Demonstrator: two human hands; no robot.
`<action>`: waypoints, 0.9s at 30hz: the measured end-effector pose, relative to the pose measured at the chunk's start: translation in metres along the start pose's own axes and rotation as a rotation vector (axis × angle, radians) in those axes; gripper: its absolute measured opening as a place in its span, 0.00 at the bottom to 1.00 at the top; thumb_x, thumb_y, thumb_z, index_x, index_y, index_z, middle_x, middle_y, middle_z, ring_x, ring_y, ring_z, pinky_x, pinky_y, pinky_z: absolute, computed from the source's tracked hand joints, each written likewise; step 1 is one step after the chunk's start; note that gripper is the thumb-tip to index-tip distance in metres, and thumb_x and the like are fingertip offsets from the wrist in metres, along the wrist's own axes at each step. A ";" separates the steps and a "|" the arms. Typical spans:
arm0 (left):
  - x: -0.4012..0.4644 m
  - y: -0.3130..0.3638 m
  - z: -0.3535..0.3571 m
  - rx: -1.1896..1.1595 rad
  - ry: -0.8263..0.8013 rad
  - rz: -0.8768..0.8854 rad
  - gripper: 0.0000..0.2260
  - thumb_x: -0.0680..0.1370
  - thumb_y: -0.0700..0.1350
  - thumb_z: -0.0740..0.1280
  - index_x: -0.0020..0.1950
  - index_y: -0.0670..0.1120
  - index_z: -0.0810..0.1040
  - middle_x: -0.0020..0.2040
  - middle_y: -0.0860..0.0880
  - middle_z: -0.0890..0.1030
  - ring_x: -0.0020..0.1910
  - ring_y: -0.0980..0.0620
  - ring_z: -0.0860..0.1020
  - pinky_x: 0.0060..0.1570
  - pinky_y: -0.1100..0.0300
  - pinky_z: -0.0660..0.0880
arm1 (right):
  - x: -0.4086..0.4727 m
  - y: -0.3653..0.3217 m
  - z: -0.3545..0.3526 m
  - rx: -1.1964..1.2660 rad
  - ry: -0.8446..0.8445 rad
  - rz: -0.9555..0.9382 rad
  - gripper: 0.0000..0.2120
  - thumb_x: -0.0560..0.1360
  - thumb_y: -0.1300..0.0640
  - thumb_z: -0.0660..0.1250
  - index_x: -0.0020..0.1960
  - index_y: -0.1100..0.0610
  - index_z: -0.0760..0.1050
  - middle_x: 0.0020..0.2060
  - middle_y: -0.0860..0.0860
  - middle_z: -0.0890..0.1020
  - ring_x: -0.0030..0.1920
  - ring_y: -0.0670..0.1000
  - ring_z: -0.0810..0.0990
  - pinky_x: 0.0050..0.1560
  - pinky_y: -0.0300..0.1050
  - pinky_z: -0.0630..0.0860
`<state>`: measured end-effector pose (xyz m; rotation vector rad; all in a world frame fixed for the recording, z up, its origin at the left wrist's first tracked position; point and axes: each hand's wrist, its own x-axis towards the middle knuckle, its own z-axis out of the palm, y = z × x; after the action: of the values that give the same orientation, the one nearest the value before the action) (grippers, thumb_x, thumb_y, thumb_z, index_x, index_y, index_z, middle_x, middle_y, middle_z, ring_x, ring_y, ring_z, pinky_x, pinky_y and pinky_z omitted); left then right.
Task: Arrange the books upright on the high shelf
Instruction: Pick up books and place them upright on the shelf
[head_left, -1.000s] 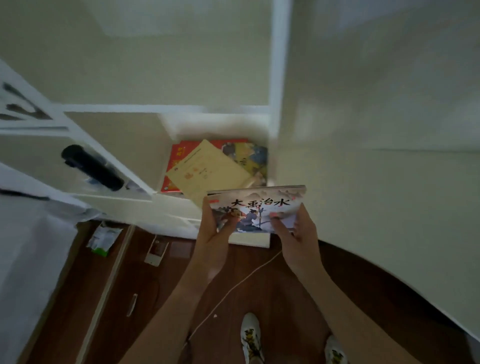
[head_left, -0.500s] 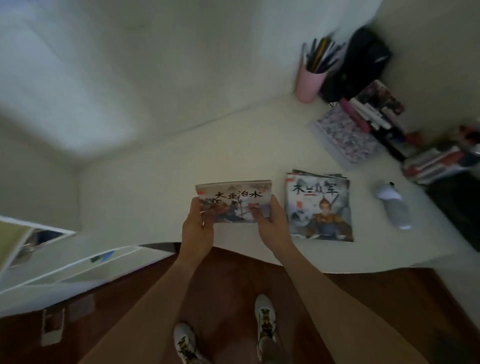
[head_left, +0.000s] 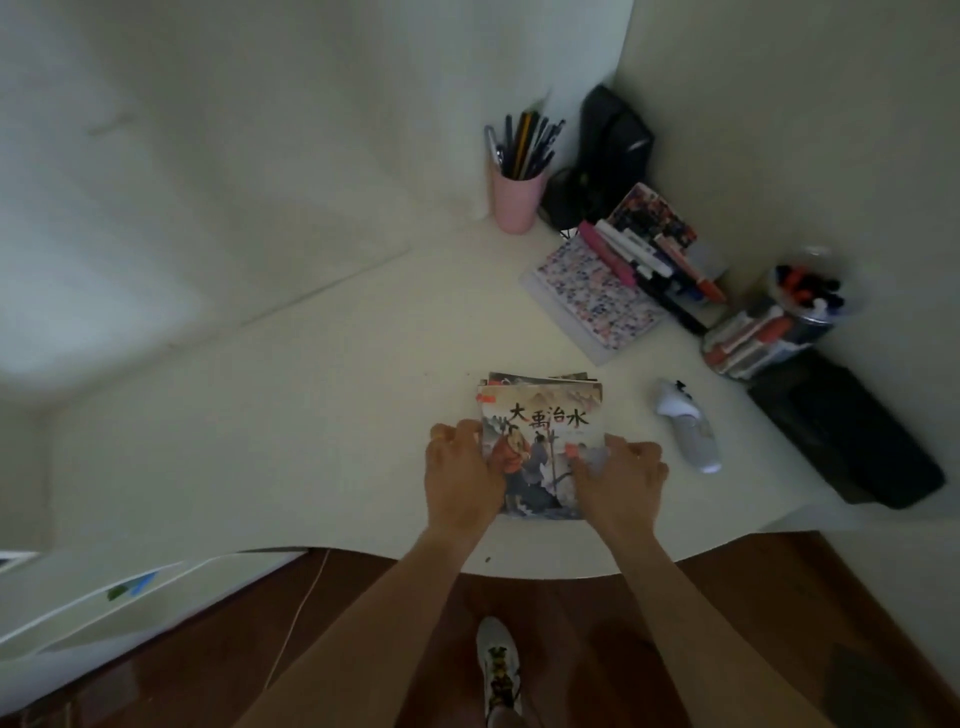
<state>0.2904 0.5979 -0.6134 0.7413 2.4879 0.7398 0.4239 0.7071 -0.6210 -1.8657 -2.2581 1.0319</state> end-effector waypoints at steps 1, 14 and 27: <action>0.000 -0.002 0.003 -0.009 -0.015 0.012 0.19 0.84 0.55 0.63 0.72 0.47 0.72 0.59 0.44 0.76 0.57 0.45 0.77 0.49 0.60 0.68 | 0.002 0.004 0.003 0.007 -0.031 0.002 0.27 0.80 0.44 0.67 0.71 0.59 0.70 0.65 0.62 0.70 0.65 0.64 0.70 0.64 0.54 0.69; -0.055 -0.116 -0.102 -0.286 0.265 -0.264 0.16 0.84 0.50 0.63 0.73 0.54 0.72 0.66 0.51 0.77 0.61 0.53 0.76 0.64 0.57 0.72 | -0.114 -0.118 0.082 0.114 -0.043 -0.853 0.11 0.80 0.55 0.68 0.62 0.51 0.78 0.58 0.47 0.80 0.60 0.49 0.77 0.62 0.46 0.75; -0.214 -0.357 -0.344 -0.513 0.905 -0.776 0.15 0.84 0.50 0.61 0.70 0.50 0.74 0.65 0.48 0.78 0.61 0.50 0.78 0.61 0.54 0.73 | -0.381 -0.335 0.274 0.013 -0.487 -1.467 0.12 0.81 0.55 0.66 0.64 0.55 0.77 0.59 0.49 0.83 0.59 0.51 0.82 0.57 0.40 0.74</action>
<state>0.1383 0.0900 -0.5112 -0.8940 2.7199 1.4914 0.1244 0.2236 -0.5234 0.3735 -2.7583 1.0860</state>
